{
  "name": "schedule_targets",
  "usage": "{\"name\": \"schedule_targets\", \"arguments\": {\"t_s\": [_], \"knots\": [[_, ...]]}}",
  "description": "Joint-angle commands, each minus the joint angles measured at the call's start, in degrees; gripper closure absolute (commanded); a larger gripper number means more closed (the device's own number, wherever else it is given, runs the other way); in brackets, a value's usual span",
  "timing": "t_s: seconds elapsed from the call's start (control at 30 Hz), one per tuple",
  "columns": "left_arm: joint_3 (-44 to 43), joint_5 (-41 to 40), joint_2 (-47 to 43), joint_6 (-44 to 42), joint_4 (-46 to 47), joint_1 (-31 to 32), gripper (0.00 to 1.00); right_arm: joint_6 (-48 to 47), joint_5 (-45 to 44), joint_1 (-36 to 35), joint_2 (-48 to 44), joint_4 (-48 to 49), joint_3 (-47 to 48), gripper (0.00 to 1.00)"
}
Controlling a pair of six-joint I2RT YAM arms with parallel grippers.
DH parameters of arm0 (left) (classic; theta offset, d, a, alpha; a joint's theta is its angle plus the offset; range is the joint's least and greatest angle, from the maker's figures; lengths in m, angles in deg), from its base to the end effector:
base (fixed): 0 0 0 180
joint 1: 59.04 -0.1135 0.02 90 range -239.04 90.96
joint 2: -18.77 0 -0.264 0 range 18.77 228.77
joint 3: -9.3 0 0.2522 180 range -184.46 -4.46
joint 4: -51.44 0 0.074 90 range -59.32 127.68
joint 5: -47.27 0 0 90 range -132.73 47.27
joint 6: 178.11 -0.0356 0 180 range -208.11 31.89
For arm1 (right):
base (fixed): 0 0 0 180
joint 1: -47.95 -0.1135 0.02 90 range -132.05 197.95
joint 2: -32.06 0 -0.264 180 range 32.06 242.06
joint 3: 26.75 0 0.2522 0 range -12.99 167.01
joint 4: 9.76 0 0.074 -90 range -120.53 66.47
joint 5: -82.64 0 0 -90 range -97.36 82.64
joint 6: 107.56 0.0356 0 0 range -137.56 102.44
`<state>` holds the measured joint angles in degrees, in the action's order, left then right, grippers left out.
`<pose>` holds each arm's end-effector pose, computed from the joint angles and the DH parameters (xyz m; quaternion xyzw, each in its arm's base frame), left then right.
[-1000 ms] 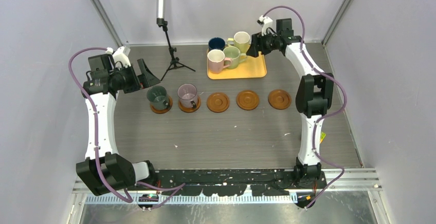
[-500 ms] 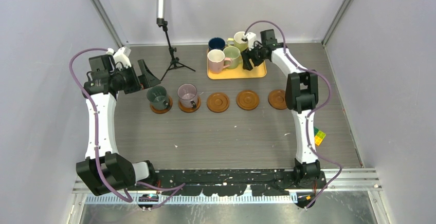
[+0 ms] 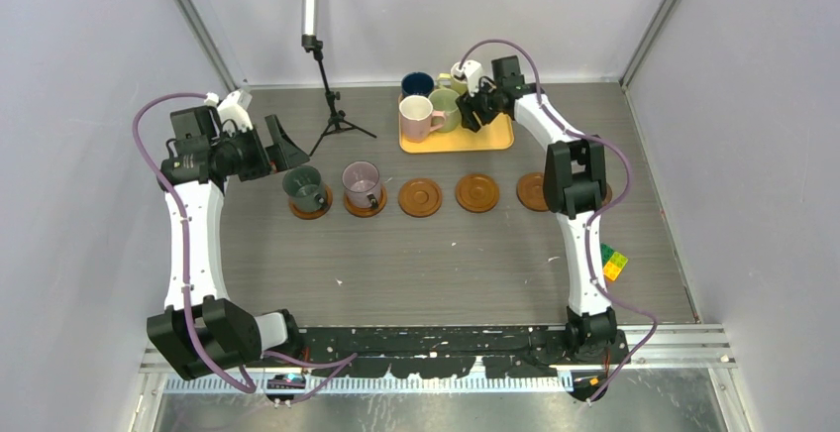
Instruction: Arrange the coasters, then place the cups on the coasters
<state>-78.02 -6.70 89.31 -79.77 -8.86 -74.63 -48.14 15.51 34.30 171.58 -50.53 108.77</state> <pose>0.2445 0.0465 0.3644 -0.0618 0.8801 -0.2599 0.3925 0.5295 0.1428 0.1921 -0.4113 0.8095 0.1255 0.3997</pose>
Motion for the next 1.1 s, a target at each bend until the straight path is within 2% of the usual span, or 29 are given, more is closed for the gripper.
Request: {"name": "schedule_targets", "arguments": {"t_s": [0.0,0.07,0.33,0.53,0.7,0.83,1.07], "knots": [[-0.5,0.1,-1.7,-1.1,1.2,0.0,0.0,-3.1,2.3,-0.3,-3.1,2.3,0.3,0.4],[-0.5,0.0,-1.9,-1.3,1.0,0.0,0.0,-4.5,3.5,-0.3,-4.4,1.3,-0.9,0.43],[-0.7,0.3,-1.7,-1.5,0.7,0.0,0.0,-11.8,6.5,-0.3,-9.4,-4.3,-5.9,0.46],[-0.9,0.9,-1.2,-1.1,0.9,0.0,0.0,-10.8,-3.9,-0.2,-5.9,-4.4,-0.8,0.32],[-0.7,0.9,-1.1,-1.0,1.2,0.0,0.0,-5.7,-9.7,-0.1,-1.6,-3.0,4.7,0.26],[-0.9,0.9,-0.9,-0.8,1.1,0.0,0.0,-4.4,-7.8,-0.3,0.0,-1.9,5.9,0.23],[-1.3,1.9,-0.3,-0.1,0.9,0.0,0.0,-5.5,-3.4,-0.6,2.1,-2.0,8.6,0.24]]}}
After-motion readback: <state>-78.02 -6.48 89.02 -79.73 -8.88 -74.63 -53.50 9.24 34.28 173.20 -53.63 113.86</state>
